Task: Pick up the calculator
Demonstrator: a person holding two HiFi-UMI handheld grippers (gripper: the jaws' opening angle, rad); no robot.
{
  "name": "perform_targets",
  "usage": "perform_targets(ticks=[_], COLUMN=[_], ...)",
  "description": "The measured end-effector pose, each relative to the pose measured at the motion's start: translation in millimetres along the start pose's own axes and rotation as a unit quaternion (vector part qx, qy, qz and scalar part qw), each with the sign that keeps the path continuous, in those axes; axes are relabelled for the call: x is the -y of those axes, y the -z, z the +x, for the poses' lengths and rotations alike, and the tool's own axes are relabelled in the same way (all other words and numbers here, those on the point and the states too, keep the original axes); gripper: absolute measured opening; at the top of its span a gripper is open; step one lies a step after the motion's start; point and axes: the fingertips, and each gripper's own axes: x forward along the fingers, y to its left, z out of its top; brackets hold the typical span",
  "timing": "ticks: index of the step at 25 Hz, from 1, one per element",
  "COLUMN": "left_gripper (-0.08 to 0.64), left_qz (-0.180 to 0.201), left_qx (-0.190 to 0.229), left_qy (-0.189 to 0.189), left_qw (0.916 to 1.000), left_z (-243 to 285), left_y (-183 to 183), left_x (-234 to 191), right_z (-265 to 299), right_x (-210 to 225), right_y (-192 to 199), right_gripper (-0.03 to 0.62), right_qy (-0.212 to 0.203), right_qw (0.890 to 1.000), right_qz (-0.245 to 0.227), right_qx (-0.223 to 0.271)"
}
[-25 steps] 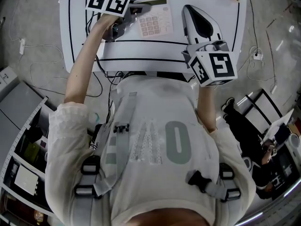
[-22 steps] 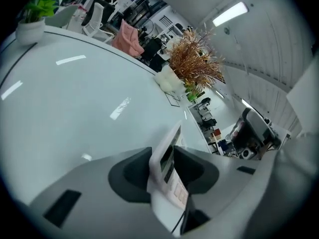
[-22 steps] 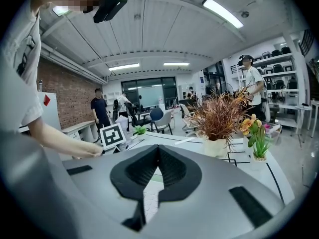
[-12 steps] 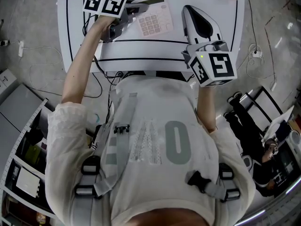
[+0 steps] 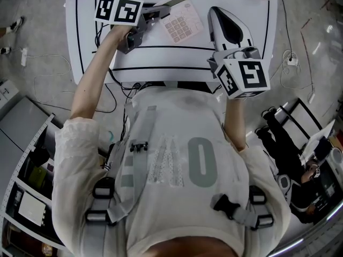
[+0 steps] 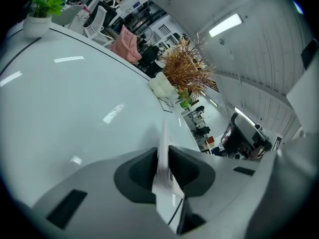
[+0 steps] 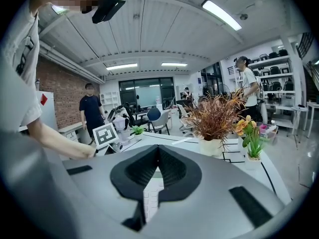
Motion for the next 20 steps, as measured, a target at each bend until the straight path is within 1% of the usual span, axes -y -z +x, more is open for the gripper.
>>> perform_targets(ticks=[7, 14, 20], left_gripper=[0.080, 0.080, 0.080], left_qz=[-0.018, -0.017, -0.012], left_qx=[0.026, 0.047, 0.063], left_qy=[-0.014, -0.026, -0.021], left_qw=[0.9994, 0.9984, 0.9977], left_z=[-9, -15, -22], left_y=[-2, -7, -10], left_x=[8, 11, 19], right_z=[-10, -20, -30], right_x=[-11, -16, -18], right_y=[-8, -13, -16], right_gripper=[0.005, 0.005, 0.005], right_qy=[0.002, 0.005, 0.015], right_qw=[1.000, 1.000, 0.999], right_qz=[-0.003, -0.008, -0.008], right_qx=[0.012, 0.021, 0.027])
